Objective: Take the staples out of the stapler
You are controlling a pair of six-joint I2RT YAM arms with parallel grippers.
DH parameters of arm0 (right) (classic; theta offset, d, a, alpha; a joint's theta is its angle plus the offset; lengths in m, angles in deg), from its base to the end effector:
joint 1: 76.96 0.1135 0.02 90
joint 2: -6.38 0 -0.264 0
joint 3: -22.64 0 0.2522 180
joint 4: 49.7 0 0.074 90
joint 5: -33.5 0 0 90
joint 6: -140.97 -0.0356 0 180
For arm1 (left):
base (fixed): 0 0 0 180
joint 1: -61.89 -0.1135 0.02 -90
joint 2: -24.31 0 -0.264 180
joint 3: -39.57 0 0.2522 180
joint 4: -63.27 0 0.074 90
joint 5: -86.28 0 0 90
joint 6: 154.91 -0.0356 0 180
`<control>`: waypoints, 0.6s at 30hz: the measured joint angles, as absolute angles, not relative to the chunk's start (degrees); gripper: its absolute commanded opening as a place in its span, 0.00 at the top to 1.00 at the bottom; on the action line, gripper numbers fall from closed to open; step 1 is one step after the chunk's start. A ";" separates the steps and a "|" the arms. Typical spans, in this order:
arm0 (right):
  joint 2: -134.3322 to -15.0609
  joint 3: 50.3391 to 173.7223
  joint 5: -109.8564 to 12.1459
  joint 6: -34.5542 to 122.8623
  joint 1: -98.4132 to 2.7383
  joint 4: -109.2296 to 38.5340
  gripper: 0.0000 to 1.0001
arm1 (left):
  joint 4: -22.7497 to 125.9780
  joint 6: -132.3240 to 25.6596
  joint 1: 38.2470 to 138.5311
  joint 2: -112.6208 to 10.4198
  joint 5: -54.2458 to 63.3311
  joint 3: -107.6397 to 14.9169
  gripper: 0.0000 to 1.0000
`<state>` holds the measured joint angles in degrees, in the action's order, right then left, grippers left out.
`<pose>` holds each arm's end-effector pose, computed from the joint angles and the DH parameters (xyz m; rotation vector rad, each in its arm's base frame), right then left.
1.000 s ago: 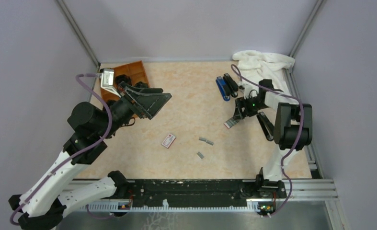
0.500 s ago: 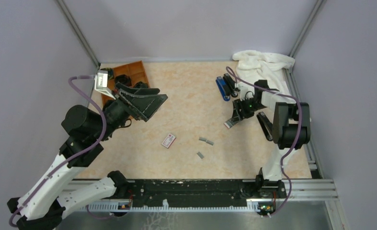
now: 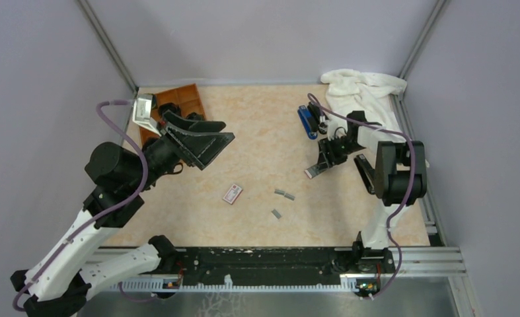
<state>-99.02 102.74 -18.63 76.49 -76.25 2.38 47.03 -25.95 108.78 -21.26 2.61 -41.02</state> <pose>0.3401 0.0261 0.1606 -0.7045 2.5774 0.8312 0.0964 -0.1087 0.4820 0.1993 1.3526 -1.3515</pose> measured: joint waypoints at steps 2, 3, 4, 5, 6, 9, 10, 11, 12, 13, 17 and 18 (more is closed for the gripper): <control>-99.02 102.74 -18.48 76.49 -75.93 2.60 0.47 | 47.44 -25.93 108.78 -21.60 2.96 -41.06 0.00; -99.02 102.74 -18.37 76.49 -75.71 2.69 0.46 | 47.75 -25.93 108.78 -21.82 3.13 -41.06 0.00; -99.00 102.74 -18.34 76.49 -75.49 2.75 0.45 | 48.06 -25.91 108.78 -21.98 3.18 -41.06 0.00; -98.89 102.74 -18.37 76.49 -75.23 2.75 0.45 | 48.60 -25.91 108.78 -22.09 3.11 -40.89 0.00; -98.71 102.74 -18.52 76.49 -75.07 2.82 0.44 | 49.08 -25.91 108.78 -22.20 2.76 -40.47 0.00; -96.68 102.48 -20.01 76.42 -74.86 2.60 0.41 | 51.53 -26.30 108.78 -21.60 -0.10 -35.69 0.00; -95.31 102.31 -20.86 76.44 -74.83 2.60 0.41 | 52.21 -26.74 108.78 -21.28 -1.30 -33.57 0.00; -94.02 102.11 -21.45 76.44 -74.83 2.36 0.41 | 53.02 -27.44 108.78 -21.04 -2.77 -31.03 0.00; -92.11 101.80 -22.26 76.46 -74.83 2.14 0.41 | 53.65 -27.98 108.78 -20.97 -3.86 -28.63 0.00; -90.04 101.50 -22.78 76.49 -74.83 1.92 0.41 | 54.37 -28.68 108.78 -20.93 -4.73 -26.16 0.00; -81.38 100.45 -22.72 77.01 -74.83 0.87 0.41 | 61.37 -31.81 108.78 -21.28 -4.01 -12.32 0.00; -78.87 100.01 -21.82 77.27 -74.83 0.37 0.41 | 63.31 -32.40 108.78 -21.34 -3.01 -9.15 0.00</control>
